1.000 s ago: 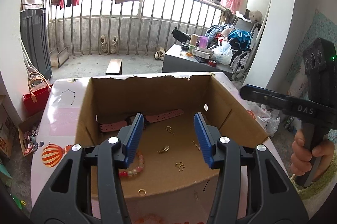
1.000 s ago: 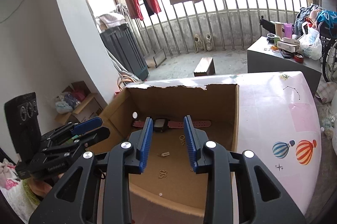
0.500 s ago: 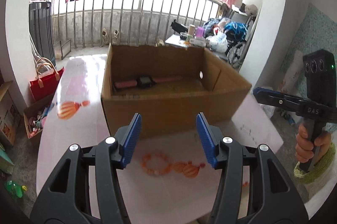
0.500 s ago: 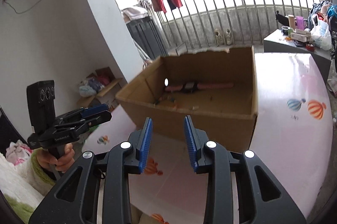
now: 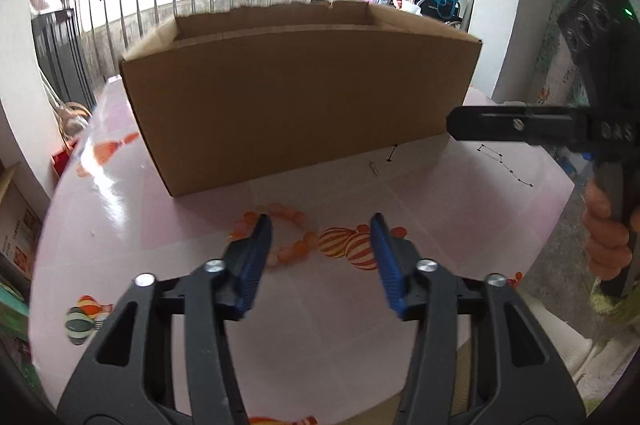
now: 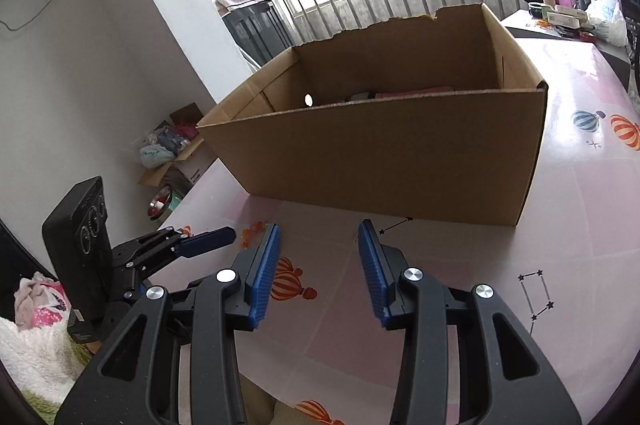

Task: Organize jewelry
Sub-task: 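Close the left tool on the orange bead bracelet while the right tool grasps a gold spring charm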

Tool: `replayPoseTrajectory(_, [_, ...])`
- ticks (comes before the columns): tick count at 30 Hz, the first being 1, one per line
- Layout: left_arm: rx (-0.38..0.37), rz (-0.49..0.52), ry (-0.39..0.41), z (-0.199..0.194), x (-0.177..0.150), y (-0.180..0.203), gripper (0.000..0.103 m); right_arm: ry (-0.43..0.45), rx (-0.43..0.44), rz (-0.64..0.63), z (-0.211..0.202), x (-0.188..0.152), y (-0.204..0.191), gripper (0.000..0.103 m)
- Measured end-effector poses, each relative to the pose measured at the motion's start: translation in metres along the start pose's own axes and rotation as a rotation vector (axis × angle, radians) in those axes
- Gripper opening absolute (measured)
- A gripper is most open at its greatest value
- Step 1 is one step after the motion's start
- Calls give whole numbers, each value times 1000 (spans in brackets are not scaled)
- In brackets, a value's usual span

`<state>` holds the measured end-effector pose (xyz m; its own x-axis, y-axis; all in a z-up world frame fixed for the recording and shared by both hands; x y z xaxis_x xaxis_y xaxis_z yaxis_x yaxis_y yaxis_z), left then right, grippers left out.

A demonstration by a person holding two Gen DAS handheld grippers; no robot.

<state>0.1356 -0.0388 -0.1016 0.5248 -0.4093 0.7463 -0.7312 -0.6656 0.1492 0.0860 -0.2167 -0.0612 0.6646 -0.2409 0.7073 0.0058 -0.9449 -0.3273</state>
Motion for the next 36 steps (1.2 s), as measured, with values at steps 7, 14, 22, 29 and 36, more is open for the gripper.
replayPoseTrajectory(7, [30, -11, -56, 22, -1, -9, 27, -20, -41, 0, 17, -11, 1, 40])
replayPoseTrajectory(14, [59, -20, -47, 26, 3, -11, 26, -18, -99, -45, 25, -8, 0, 40])
replayPoseTrajectory(22, [86, -57, -30, 25, 2, -24, 9, -21, -129, -141, 41, 3, -7, 32])
replayPoseTrajectory(29, [127, -70, -26, 34, 6, -17, 8, -48, -179, -176, 57, 0, -9, 27])
replayPoseTrajectory(36, [138, -89, -27, 35, 5, -13, 8, -89, -198, -170, 67, -6, -4, 22])
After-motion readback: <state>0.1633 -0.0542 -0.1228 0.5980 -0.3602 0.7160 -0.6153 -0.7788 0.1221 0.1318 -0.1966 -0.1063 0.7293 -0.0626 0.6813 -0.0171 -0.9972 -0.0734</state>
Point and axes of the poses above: each gripper's, at about its wrist camera, not at the fingertips, and z roughly the way its jaws point, y to its right, x to its top, the point moved 4 cm from there along z, roughly the way its jaws point, and after that the axes turned 9 degrees about -x, right-handed, at the moved point
